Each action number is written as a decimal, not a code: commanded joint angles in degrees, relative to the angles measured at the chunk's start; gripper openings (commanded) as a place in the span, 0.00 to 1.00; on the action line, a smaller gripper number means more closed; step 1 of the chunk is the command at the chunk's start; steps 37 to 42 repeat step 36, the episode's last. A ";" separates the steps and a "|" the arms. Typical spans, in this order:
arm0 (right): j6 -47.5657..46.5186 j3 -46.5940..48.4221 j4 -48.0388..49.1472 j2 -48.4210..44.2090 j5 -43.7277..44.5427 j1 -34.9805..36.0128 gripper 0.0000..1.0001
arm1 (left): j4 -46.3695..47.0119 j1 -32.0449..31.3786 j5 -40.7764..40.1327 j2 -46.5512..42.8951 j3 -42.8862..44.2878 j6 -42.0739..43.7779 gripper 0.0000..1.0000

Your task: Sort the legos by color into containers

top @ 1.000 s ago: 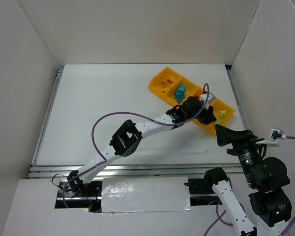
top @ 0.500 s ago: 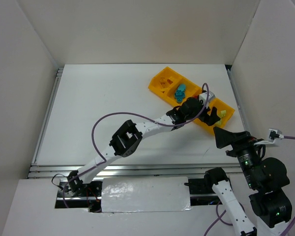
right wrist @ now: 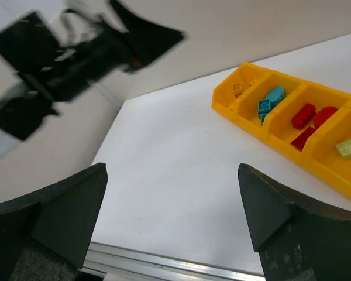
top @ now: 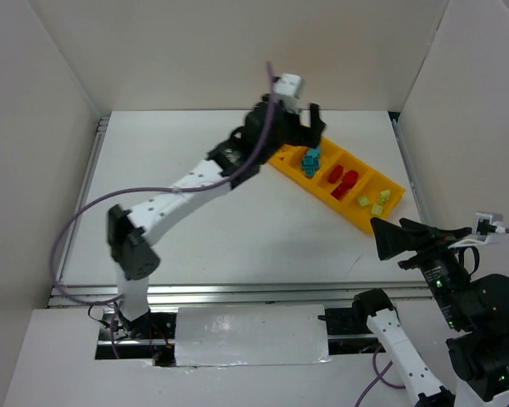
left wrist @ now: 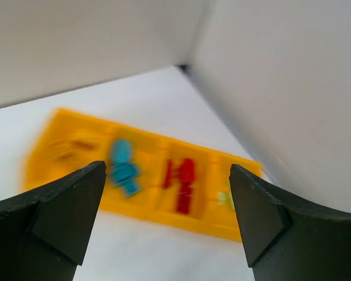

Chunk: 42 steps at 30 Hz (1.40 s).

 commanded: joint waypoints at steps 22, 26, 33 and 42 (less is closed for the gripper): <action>-8.78 10.11 -16.02 -0.44 19.27 9.92 1.00 | -73.60 5.28 -48.14 -76.05 -37.61 -29.74 0.99; -7.90 10.55 -18.41 -2.90 21.13 11.07 1.00 | -75.80 5.28 -48.67 -84.13 -42.97 -30.71 1.00; -6.93 10.46 -19.11 -4.31 19.11 11.07 1.00 | -73.96 5.28 -49.11 -90.92 -43.16 -30.18 0.99; -6.67 9.67 -18.68 -3.79 18.50 11.07 1.00 | -73.79 5.37 -49.47 -89.96 -43.42 -30.01 0.99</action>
